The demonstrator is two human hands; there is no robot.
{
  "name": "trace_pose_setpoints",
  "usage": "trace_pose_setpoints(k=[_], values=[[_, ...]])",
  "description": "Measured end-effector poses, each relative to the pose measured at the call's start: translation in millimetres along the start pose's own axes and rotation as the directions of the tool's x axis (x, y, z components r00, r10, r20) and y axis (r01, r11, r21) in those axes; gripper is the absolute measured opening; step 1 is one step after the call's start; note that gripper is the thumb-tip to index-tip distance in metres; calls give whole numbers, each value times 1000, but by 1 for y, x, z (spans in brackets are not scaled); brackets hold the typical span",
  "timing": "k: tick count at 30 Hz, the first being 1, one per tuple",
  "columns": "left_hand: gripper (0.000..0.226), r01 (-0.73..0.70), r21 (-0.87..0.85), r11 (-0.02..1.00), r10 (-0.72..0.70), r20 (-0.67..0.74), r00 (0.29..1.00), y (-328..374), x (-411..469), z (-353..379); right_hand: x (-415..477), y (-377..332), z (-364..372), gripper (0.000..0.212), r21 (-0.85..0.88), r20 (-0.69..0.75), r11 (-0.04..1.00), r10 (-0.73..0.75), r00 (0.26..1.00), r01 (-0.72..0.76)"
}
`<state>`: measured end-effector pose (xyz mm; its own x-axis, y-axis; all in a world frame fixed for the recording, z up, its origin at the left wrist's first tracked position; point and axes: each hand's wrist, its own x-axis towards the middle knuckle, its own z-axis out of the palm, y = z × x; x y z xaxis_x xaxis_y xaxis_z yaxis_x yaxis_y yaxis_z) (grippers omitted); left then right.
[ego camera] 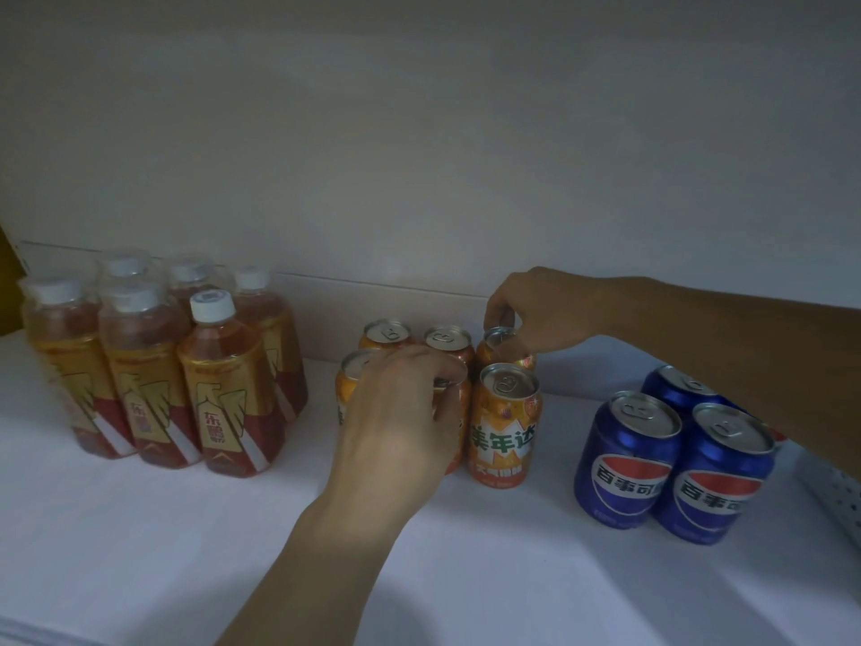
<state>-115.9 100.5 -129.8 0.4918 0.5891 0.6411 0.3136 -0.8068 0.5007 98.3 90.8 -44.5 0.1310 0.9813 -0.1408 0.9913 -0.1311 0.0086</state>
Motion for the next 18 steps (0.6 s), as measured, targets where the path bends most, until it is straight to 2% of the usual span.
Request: trace_pose_setpoints(k=[7, 14, 18], values=[[15, 4, -10, 1000, -4, -7, 1000, -2, -1, 0, 6, 2, 3, 44, -22, 23, 1000, 0, 1000, 0], [18, 8, -3, 1000, -8, 6, 1000, 1, -1, -2, 6, 5, -6, 50, 45, 116, 999, -2, 993, -4], [15, 20, -2, 1000, -20, 22, 1000, 3, 0, -4, 10, -1, -16, 55, -46, 37, 999, -9, 999, 11]])
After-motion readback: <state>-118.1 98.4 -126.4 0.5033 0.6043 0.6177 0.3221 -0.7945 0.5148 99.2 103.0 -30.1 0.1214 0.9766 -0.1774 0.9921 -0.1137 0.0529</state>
